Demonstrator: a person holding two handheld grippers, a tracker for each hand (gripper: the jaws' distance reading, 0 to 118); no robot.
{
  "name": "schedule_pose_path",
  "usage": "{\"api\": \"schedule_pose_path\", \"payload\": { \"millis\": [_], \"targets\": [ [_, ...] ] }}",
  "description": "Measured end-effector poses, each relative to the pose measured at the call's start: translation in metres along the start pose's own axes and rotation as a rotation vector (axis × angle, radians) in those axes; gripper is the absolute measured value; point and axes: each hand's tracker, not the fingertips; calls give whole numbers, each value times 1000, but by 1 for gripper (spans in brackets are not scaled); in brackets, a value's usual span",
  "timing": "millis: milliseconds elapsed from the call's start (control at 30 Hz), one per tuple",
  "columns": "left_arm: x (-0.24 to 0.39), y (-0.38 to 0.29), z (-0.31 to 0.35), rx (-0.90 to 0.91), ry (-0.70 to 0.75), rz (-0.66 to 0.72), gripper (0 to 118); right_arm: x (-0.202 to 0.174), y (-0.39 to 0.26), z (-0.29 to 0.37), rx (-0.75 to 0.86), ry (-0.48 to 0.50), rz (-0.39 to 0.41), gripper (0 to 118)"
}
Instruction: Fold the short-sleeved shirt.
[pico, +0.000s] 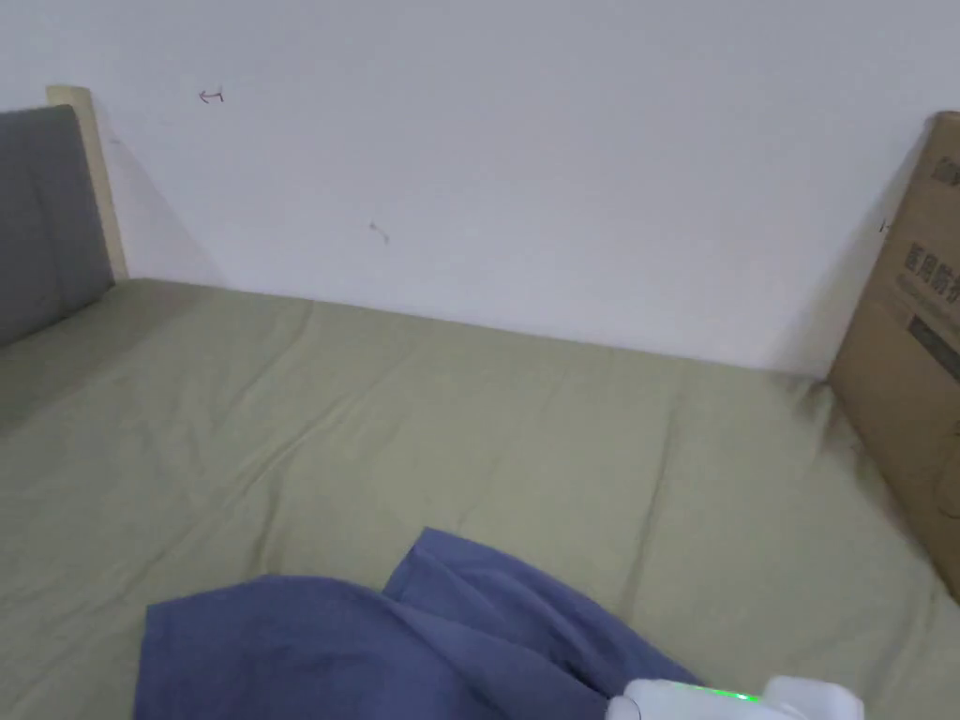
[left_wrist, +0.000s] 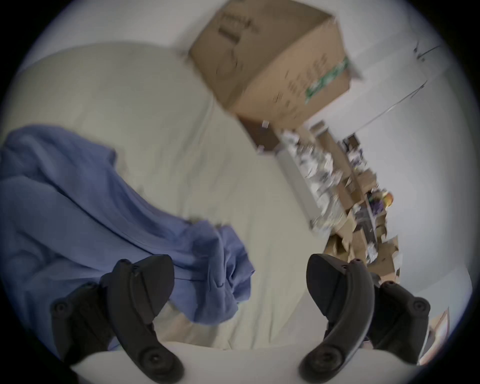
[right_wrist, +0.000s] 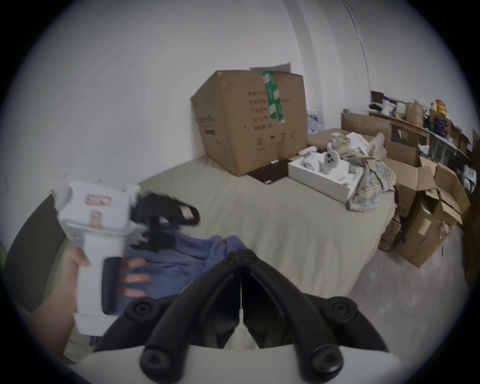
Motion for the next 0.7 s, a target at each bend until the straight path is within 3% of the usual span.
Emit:
{"api": "schedule_pose_path", "payload": {
  "millis": [133, 233, 267, 300, 333, 367, 467, 533, 600, 700],
  "targets": [
    [-17, 23, 113, 202, 23, -41, 118, -21, 6, 17, 31, 101, 12, 0],
    [-53, 20, 179, 206, 160, 11, 118, -39, 5, 25, 38, 153, 39, 0],
    [-70, 18, 199, 171, 193, 56, 111, -45, 4, 26, 35, 169, 46, 0],
    [-87, 16, 214, 167, 215, 120, 87, -51, 2, 27, 32, 188, 50, 0],
    [-111, 13, 226, 175, 247, 228, 12, -57, 1, 28, 29, 210, 50, 0],
    [-130, 8, 240, 180, 278, 374, 0, -64, -1, 28, 21, 228, 50, 0],
    [-192, 10, 262, 131, 436, 502, 0, -81, -7, 25, -4, 267, 64, 0],
    [-223, 23, 271, 62, 562, 470, 0, -92, -12, 18, -34, 287, 83, 0],
    [-258, 35, 269, -48, 693, 538, 0, -103, -18, 8, -80, 306, 103, 0],
    [-317, 49, 263, -157, 686, 700, 0, -121, -30, -14, -145, 317, 137, 0]
  ]
}}
